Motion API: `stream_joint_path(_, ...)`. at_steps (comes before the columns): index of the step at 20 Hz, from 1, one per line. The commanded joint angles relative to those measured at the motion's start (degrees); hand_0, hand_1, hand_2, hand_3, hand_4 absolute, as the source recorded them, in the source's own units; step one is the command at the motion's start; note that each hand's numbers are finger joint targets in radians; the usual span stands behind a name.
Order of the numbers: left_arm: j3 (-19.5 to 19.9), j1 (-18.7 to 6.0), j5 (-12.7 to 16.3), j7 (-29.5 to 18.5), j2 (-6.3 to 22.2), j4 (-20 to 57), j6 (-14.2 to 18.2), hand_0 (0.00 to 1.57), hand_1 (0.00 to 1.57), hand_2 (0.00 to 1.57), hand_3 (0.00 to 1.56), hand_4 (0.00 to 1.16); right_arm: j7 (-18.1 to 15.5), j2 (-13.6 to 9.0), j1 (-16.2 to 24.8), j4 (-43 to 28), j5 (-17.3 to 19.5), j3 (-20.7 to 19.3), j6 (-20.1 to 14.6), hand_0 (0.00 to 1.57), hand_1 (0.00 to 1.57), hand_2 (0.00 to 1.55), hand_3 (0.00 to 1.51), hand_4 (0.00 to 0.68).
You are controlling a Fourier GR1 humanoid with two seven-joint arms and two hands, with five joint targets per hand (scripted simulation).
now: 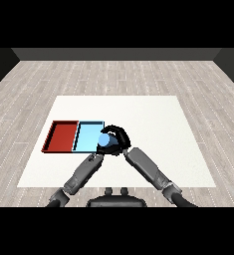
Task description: Pick the blue can and put it in the blue box
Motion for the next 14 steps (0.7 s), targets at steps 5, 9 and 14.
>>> stream_joint_path(5, 3.5, 1.3, -1.2, 1.7, -0.1, -1.9, -2.3, 1.57, 1.57, 1.52, 1.45, 1.10, 4.6, 1.2, 3.0, -4.7, 3.4, -2.8, 2.3, 0.00, 0.00, 0.00, 0.00, 0.000)
stream_joint_path(9, -3.1, -0.4, 2.2, 1.5, -0.8, -0.6, 4.3, 1.57, 1.57, 1.55, 1.48, 1.14, 2.8, 1.2, 0.8, -2.8, 2.1, -2.0, 1.7, 0.00, 0.00, 0.00, 0.00, 0.000)
stream_joint_path(14, -0.5, -0.1, -0.1, 0.1, -0.8, 0.6, 1.6, 1.57, 1.57, 1.57, 1.50, 1.13, 4.4, 1.2, 4.7, -4.0, 2.0, -8.5, 6.9, 0.00, 0.00, 0.00, 0.00, 0.000)
